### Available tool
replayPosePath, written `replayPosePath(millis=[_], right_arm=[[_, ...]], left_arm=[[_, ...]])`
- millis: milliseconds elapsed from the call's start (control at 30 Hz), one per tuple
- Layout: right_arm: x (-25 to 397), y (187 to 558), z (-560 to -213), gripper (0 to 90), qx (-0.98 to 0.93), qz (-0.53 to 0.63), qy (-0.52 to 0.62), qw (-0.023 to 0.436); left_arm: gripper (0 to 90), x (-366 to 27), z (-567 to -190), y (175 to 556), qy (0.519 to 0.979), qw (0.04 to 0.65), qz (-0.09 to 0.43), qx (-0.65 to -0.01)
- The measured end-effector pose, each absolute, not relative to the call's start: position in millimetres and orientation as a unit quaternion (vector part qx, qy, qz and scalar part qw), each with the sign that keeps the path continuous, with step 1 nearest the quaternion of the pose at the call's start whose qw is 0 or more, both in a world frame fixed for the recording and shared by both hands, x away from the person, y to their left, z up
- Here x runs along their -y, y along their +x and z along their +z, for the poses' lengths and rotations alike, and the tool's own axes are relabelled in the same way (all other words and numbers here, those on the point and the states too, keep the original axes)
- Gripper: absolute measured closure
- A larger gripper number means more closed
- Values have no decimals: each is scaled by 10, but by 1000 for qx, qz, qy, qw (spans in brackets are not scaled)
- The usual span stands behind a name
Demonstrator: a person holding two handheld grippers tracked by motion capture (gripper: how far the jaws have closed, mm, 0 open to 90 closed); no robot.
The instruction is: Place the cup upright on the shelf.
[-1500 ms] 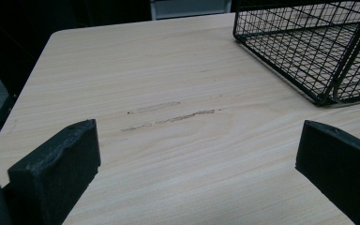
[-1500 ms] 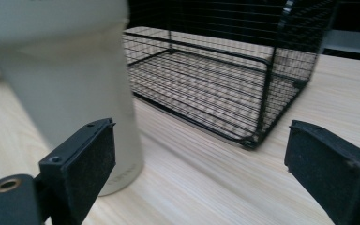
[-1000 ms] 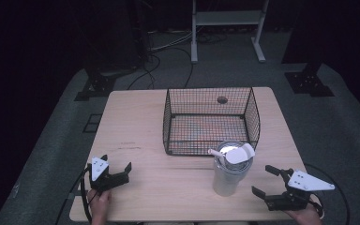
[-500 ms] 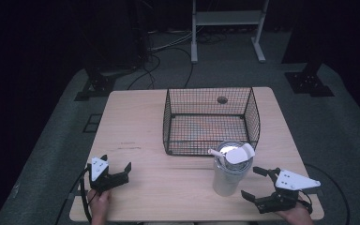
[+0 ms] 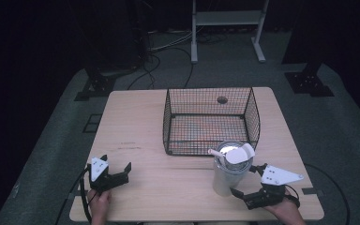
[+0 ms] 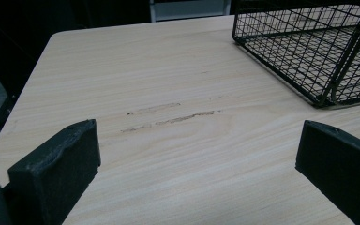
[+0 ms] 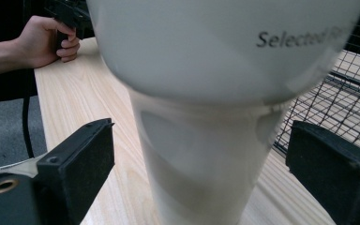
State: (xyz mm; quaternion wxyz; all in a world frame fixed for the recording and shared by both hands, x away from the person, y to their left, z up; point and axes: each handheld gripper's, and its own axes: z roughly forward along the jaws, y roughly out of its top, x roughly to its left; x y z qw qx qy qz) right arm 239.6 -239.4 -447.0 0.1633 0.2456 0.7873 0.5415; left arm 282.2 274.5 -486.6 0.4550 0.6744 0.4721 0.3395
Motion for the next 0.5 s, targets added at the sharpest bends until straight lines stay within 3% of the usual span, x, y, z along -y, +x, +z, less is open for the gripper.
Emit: replayPosePath(millis=[500], right_arm=[[2233, 2528, -4498, 74, -782, 547, 241, 175]], left_arm=[[0, -2744, -4866, 2821, 675, 455, 340, -472]])
